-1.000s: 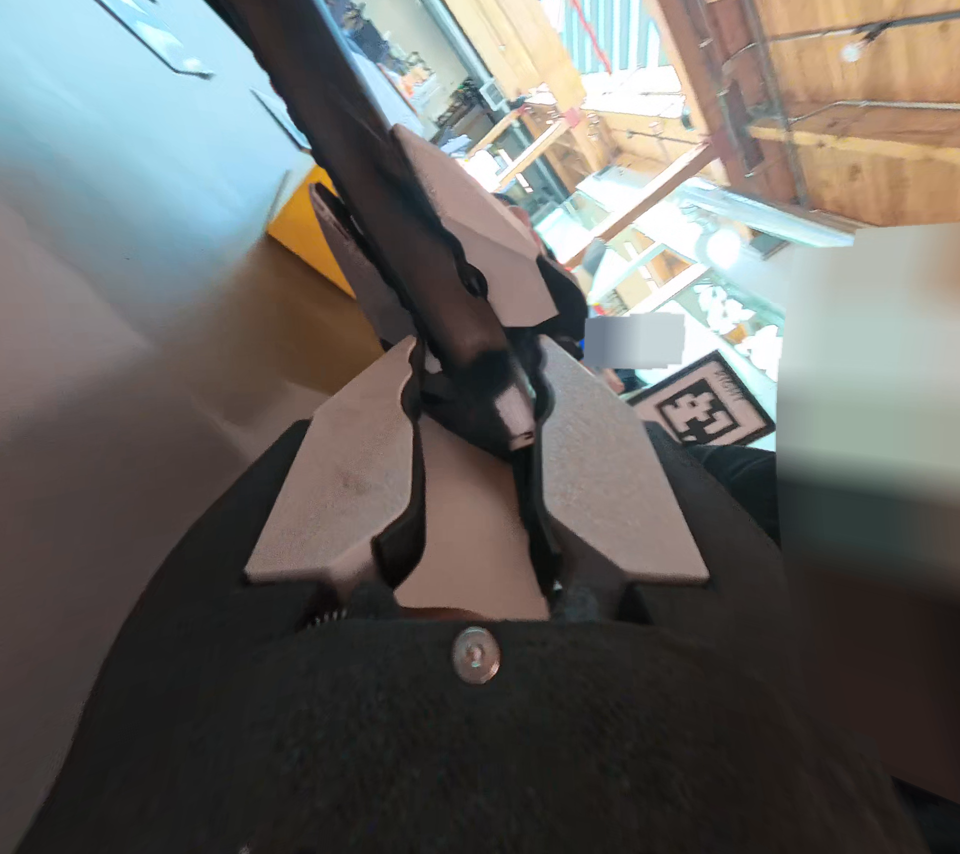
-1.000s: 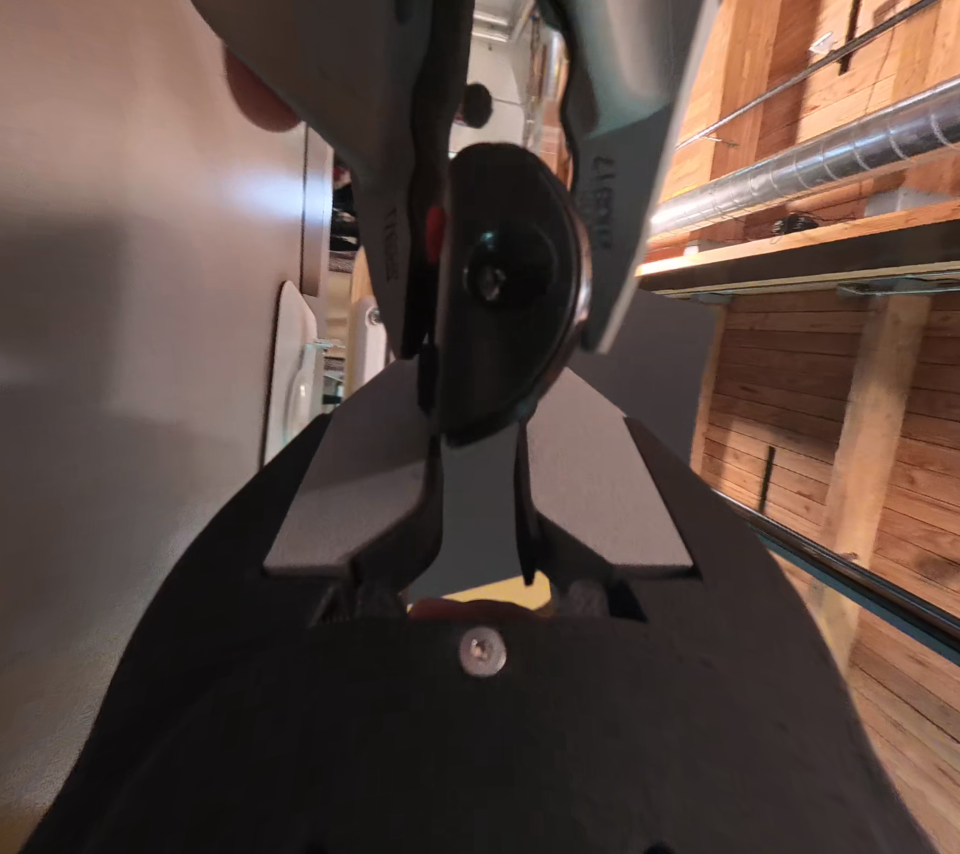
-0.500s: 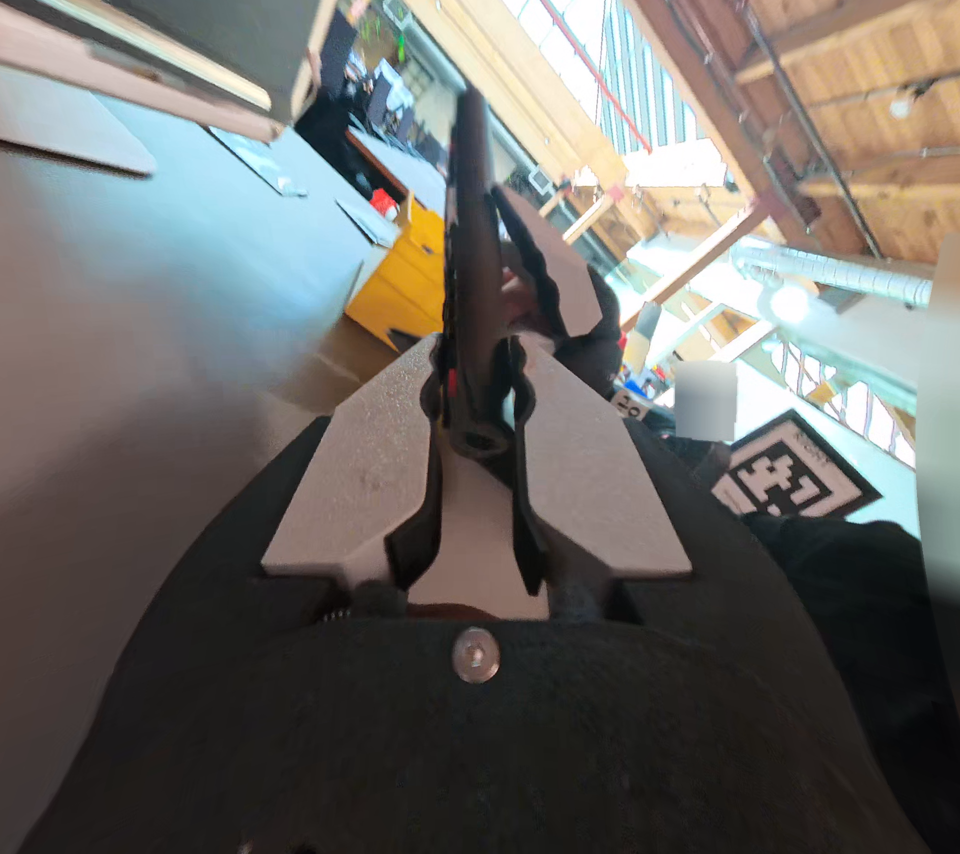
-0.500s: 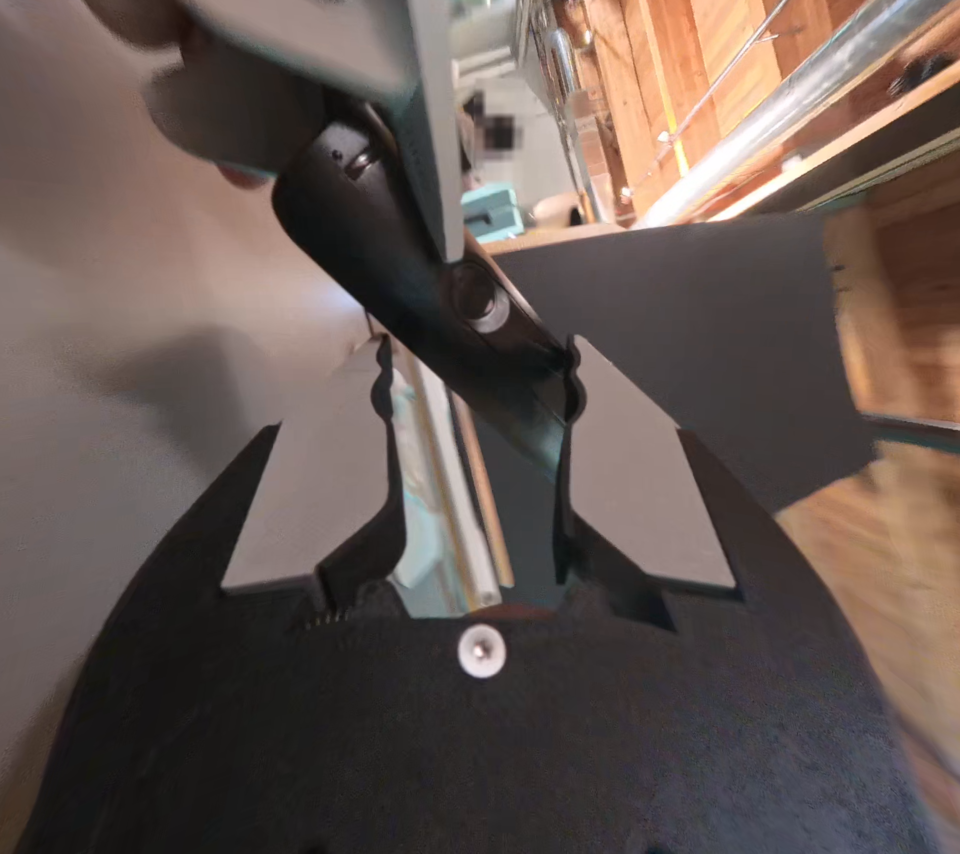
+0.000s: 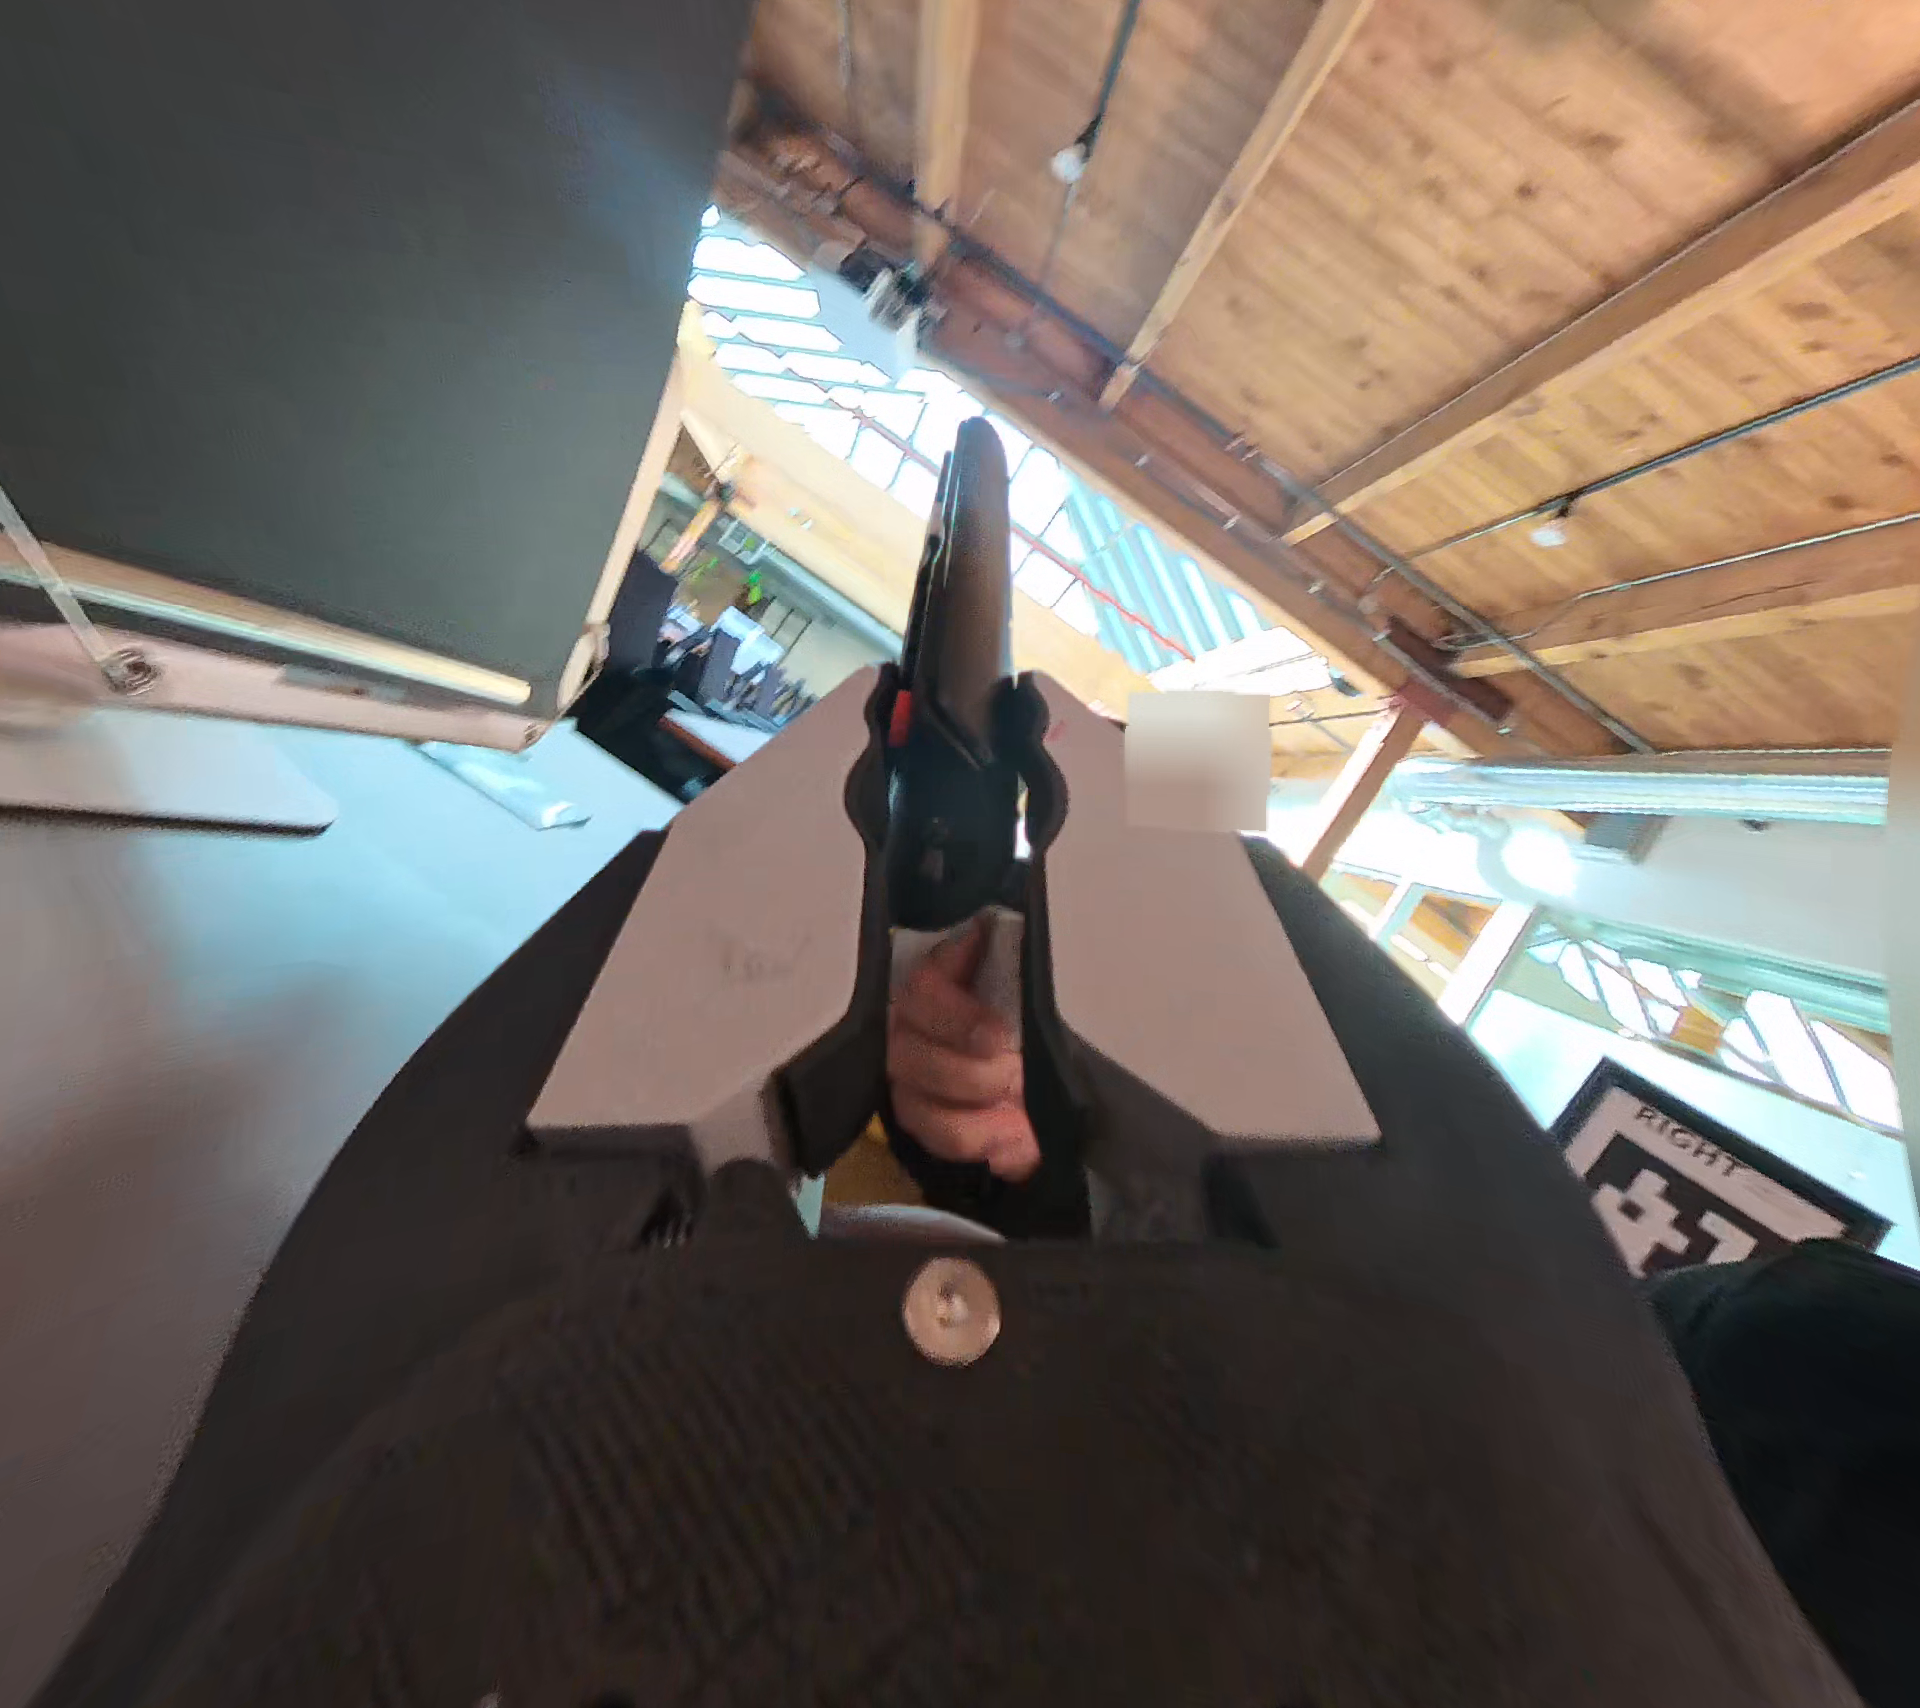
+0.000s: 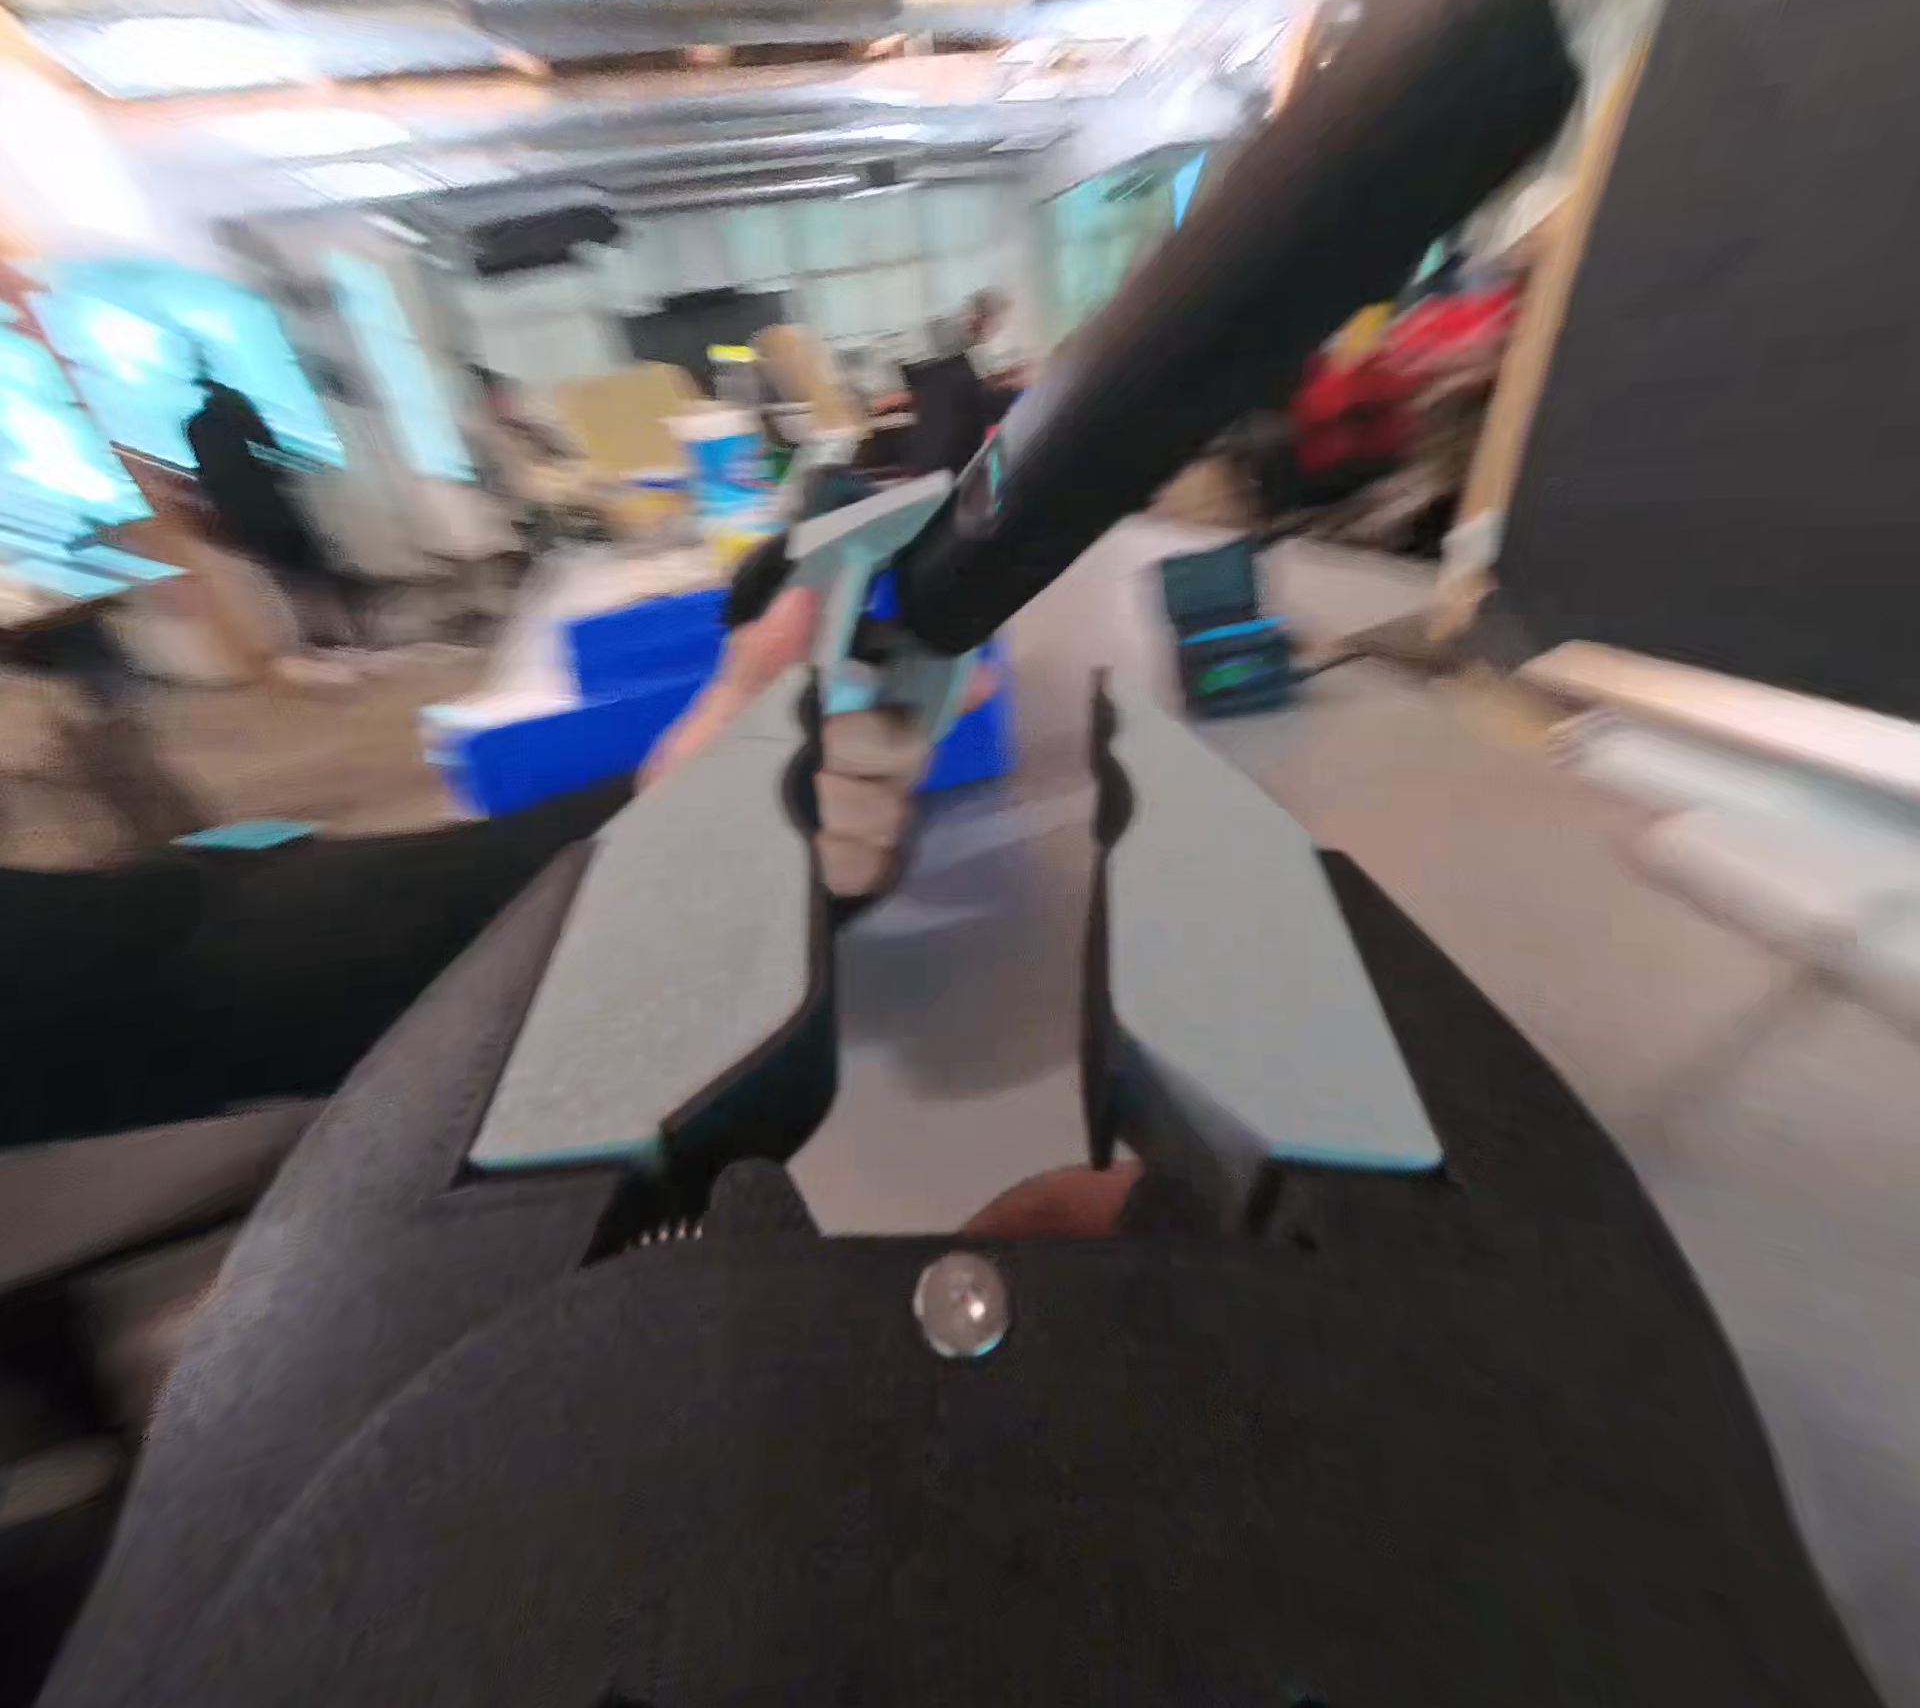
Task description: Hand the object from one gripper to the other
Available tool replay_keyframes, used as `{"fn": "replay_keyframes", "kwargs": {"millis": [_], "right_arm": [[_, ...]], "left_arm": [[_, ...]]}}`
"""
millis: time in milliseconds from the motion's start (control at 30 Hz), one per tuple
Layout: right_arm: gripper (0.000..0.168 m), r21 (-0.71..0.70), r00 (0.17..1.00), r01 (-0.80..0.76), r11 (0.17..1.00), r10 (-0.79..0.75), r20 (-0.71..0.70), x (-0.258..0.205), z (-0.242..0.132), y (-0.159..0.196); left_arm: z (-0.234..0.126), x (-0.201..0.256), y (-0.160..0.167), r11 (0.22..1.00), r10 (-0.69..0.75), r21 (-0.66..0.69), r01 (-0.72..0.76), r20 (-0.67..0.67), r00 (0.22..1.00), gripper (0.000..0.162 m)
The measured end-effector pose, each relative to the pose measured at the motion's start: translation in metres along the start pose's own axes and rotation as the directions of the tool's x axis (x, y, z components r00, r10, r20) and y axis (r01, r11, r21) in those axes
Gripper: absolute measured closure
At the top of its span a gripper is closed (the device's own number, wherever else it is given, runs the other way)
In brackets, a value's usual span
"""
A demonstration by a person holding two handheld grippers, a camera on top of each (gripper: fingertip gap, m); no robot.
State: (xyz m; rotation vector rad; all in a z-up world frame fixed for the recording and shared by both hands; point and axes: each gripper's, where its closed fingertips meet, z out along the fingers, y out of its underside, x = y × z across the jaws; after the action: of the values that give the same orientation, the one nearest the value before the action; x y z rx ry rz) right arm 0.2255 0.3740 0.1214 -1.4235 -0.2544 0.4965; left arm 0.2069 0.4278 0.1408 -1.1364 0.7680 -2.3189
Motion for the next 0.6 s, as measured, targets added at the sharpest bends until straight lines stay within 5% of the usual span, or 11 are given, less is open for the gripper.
{"fn": "replay_keyframes", "kwargs": {"millis": [33,100,200,267,400,467,600], "right_arm": [[0.104,-0.040,0.980,-0.167,0.985,0.170,0.103,-0.007,0.003,0.004],[0.103,-0.050,0.915,-0.354,0.934,0.357,0.185,-0.004,0.004,0.001],[0.103,0.096,0.915,-0.389,0.916,0.373,0.152,0.013,-0.002,-0.015],[0.094,0.146,0.925,-0.375,0.916,0.357,0.132,0.018,-0.006,-0.023],[0.145,0.262,0.951,-0.309,0.914,0.287,0.119,0.023,-0.017,-0.038],[0.146,0.245,0.967,-0.249,0.937,0.224,0.125,0.019,-0.018,-0.039],[0.146,0.116,0.992,0.125,0.985,-0.123,-0.024,0.017,-0.010,-0.025]], "left_arm": [[0.001,0.005,0.000,1.000,-0.012,0.016,0.013,-0.036,0.999,0.143],[0.005,0.010,0.009,0.999,-0.054,-0.012,0.053,-0.079,0.995,0.144],[0.013,0.006,0.033,0.993,-0.012,-0.115,0.007,-0.049,0.999,0.143],[0.018,0.004,0.050,0.983,-0.017,-0.185,0.009,-0.039,0.999,0.143],[0.024,0.009,0.081,0.943,-0.130,-0.317,0.103,-0.066,0.989,0.141],[0.024,0.004,0.087,0.922,-0.176,-0.355,0.153,-0.033,0.984,0.139],[0.014,-0.030,0.085,0.912,-0.099,-0.379,0.156,0.165,0.981,0.111]]}}
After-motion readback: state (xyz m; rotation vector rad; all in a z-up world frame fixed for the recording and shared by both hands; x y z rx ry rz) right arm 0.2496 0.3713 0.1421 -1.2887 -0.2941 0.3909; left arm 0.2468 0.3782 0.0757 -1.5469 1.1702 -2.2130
